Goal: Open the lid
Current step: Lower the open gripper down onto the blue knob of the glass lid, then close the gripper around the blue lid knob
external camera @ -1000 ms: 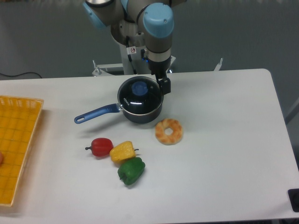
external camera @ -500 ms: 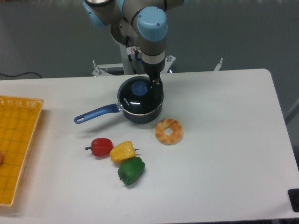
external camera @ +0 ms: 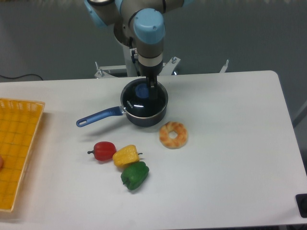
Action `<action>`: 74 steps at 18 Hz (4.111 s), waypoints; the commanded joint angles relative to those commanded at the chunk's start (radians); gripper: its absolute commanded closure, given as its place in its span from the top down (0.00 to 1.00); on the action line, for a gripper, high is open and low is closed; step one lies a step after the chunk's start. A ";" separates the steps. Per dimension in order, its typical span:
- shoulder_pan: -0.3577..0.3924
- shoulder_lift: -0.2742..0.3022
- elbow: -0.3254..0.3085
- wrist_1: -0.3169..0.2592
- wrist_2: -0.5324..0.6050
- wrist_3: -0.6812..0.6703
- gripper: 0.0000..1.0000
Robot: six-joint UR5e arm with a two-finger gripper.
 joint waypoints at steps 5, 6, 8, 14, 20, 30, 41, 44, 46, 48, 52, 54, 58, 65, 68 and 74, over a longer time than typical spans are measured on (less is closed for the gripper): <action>-0.003 -0.006 -0.003 0.000 0.000 0.003 1.00; -0.006 -0.008 -0.003 0.000 0.000 0.009 1.00; -0.005 -0.011 -0.002 0.000 -0.003 0.024 1.00; -0.005 -0.018 -0.002 0.000 -0.003 0.026 1.00; -0.006 -0.025 -0.002 0.002 -0.003 0.026 1.00; -0.018 -0.052 0.002 0.006 -0.003 0.018 1.00; -0.029 -0.071 0.006 0.011 -0.003 0.018 0.99; -0.031 -0.072 0.006 0.011 -0.003 0.023 0.98; -0.029 -0.072 0.006 0.009 -0.003 0.026 0.98; -0.029 -0.072 0.006 0.011 -0.005 0.026 0.98; -0.029 -0.072 0.011 0.011 -0.012 0.028 0.97; -0.031 -0.071 0.009 0.011 -0.014 0.029 0.97; -0.031 -0.057 0.009 0.008 -0.012 0.057 0.97; -0.031 -0.054 0.005 0.008 -0.011 0.075 0.95; -0.029 -0.055 0.003 0.006 -0.008 0.077 0.91; -0.028 -0.055 0.003 0.006 -0.006 0.084 0.89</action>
